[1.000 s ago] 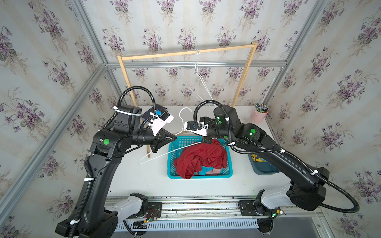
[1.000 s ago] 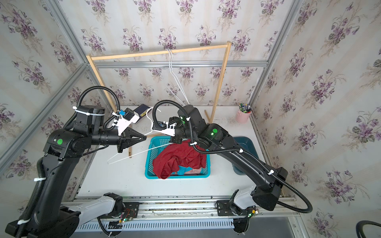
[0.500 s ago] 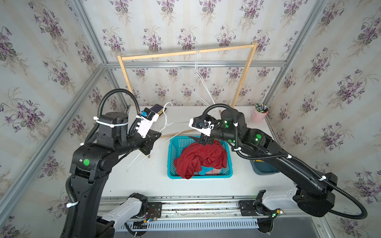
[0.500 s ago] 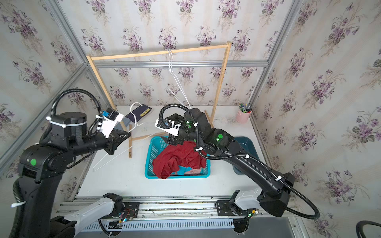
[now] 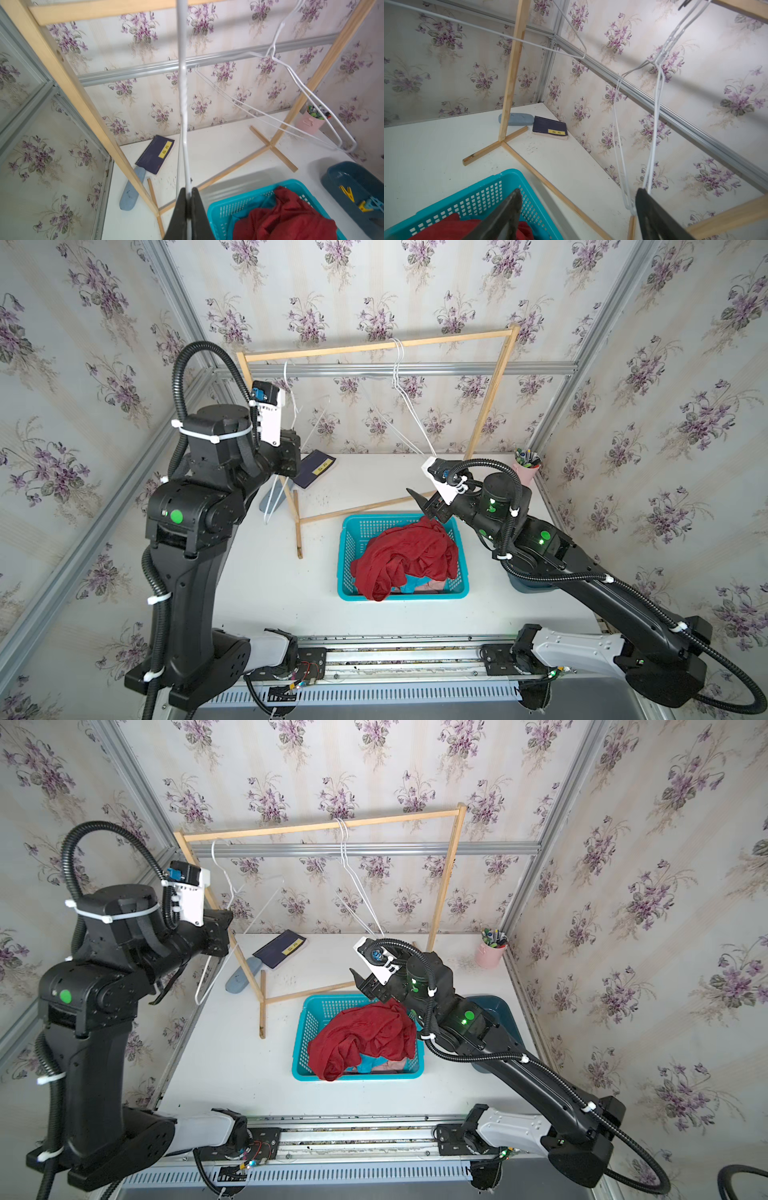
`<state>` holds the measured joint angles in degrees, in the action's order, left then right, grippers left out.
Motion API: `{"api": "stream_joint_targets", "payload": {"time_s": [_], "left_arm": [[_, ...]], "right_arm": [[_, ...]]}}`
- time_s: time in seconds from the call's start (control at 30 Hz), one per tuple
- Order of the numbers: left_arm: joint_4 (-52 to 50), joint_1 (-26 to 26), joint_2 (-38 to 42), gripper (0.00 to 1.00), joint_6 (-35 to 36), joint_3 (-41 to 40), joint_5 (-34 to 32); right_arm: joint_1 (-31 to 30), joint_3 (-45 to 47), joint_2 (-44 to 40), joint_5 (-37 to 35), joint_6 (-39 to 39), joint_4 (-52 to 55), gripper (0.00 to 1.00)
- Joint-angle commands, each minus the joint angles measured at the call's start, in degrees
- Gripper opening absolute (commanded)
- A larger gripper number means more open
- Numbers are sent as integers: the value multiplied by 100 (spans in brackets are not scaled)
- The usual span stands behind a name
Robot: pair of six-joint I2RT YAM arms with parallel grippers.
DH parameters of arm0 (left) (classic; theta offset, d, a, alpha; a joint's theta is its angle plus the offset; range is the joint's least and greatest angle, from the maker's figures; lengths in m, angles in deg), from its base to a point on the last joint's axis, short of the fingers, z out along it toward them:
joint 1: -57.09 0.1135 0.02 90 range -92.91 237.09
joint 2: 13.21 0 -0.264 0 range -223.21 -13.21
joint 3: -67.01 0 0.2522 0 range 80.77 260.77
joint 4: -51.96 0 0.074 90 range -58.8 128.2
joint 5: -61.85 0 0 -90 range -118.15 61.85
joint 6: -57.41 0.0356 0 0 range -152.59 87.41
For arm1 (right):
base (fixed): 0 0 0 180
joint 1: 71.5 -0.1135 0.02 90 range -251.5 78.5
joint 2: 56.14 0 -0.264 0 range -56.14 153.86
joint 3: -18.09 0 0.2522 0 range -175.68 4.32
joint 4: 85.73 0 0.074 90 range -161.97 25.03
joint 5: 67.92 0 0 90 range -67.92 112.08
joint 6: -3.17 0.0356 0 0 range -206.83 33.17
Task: Remove the clothespins securing t-shirts to the hanger
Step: Place the hanger on the clothes rail.
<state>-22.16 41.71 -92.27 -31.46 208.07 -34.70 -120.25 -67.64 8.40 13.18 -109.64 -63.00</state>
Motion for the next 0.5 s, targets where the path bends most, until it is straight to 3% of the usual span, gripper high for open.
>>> {"api": "stream_joint_targets", "payload": {"time_s": [0.0, 0.2, 0.47], "left_arm": [[566, 9, -350, 0, -112, 283, -244], [843, 15, -1048, 0, -121, 1035, -130], [1297, 26, -1531, 1, -286, 1138, 52]], "right_arm": [[158, 195, -203, -240, 376, -421, 84], [1069, 454, -449, -411, 1316, -542, 85], [2018, 669, -399, 17, 1954, -510, 86]]}}
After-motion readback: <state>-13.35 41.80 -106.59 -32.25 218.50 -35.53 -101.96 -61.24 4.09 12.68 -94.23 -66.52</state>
